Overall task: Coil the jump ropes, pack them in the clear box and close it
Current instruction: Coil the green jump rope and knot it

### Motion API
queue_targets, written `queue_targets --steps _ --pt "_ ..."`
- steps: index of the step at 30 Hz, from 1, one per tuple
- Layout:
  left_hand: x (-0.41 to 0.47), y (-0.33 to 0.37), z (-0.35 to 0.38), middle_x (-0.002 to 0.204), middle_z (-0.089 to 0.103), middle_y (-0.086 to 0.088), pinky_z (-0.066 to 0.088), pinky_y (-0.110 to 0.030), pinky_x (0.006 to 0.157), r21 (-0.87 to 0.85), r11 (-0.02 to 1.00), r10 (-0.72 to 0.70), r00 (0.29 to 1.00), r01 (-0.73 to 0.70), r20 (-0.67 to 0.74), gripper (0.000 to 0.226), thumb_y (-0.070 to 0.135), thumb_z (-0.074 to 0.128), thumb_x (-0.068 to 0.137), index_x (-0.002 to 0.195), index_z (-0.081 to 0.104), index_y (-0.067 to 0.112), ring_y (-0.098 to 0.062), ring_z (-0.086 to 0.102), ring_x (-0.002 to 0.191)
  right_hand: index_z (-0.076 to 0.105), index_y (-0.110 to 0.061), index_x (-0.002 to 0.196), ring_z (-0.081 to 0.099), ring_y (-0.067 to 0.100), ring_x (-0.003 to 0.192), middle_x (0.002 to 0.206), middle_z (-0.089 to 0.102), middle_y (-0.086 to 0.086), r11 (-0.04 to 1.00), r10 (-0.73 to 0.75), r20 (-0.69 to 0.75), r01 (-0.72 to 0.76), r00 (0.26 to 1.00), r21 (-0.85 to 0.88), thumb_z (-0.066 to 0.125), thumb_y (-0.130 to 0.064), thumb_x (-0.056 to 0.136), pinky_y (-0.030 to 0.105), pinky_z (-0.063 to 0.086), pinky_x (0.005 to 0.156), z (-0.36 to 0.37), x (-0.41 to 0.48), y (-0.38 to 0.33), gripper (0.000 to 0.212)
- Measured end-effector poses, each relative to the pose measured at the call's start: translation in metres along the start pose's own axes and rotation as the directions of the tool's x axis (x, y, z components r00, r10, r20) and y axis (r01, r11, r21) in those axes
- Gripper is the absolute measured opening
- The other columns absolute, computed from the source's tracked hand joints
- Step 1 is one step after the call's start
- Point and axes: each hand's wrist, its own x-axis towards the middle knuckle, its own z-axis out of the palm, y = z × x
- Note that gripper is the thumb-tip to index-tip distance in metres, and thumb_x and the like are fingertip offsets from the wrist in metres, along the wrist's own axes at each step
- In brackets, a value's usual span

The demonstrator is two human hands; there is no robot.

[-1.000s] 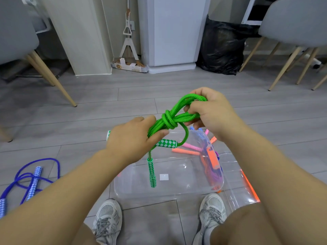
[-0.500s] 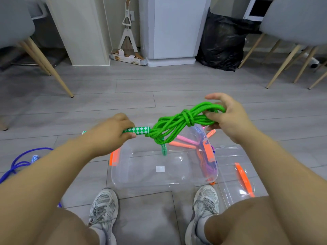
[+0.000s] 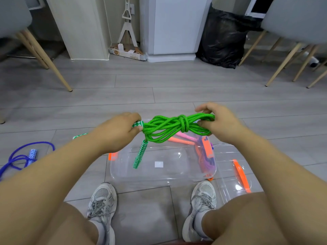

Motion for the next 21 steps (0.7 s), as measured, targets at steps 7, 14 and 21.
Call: queue_targets --steps 7,14,21 --pt "-0.003 0.002 -0.003 0.065 0.048 0.006 0.04 -0.032 0.061 -0.003 0.999 -0.036 0.997 0.036 -0.063 0.023 0.052 0.038 0.094 0.095 0.049 0.031 -0.015 0.048 0.065 0.058 -0.021 0.083 0.05 0.016 0.076 0.089 0.059 0.001 0.975 -0.008 0.0 0.008 1.0 -0.223 0.065 -0.012 0.084 0.024 0.03 0.061 -0.003 -0.001 0.006 0.012" --pt "-0.006 -0.024 -0.008 0.079 0.055 -0.001 0.043 -0.037 0.072 -0.092 0.996 -0.026 0.997 0.019 -0.068 0.019 0.03 0.044 0.097 0.091 0.058 0.019 -0.023 0.051 0.077 0.06 -0.016 0.086 0.053 0.009 0.051 0.082 0.063 0.006 0.976 0.066 -0.037 -0.072 0.997 -0.206 0.065 -0.011 0.084 0.027 0.043 0.049 -0.019 -0.007 0.016 0.007" --pt "0.005 -0.018 0.001 0.082 0.047 -0.002 0.029 -0.03 0.066 -0.09 0.995 -0.059 0.988 0.047 -0.139 0.012 0.015 0.042 0.098 0.095 0.053 0.013 -0.023 0.044 0.079 0.06 -0.015 0.081 0.063 0.032 0.058 0.07 0.061 0.004 0.997 0.066 -0.097 -0.068 0.993 -0.021 0.062 -0.008 0.086 0.045 0.055 0.064 -0.02 -0.007 0.01 0.009"
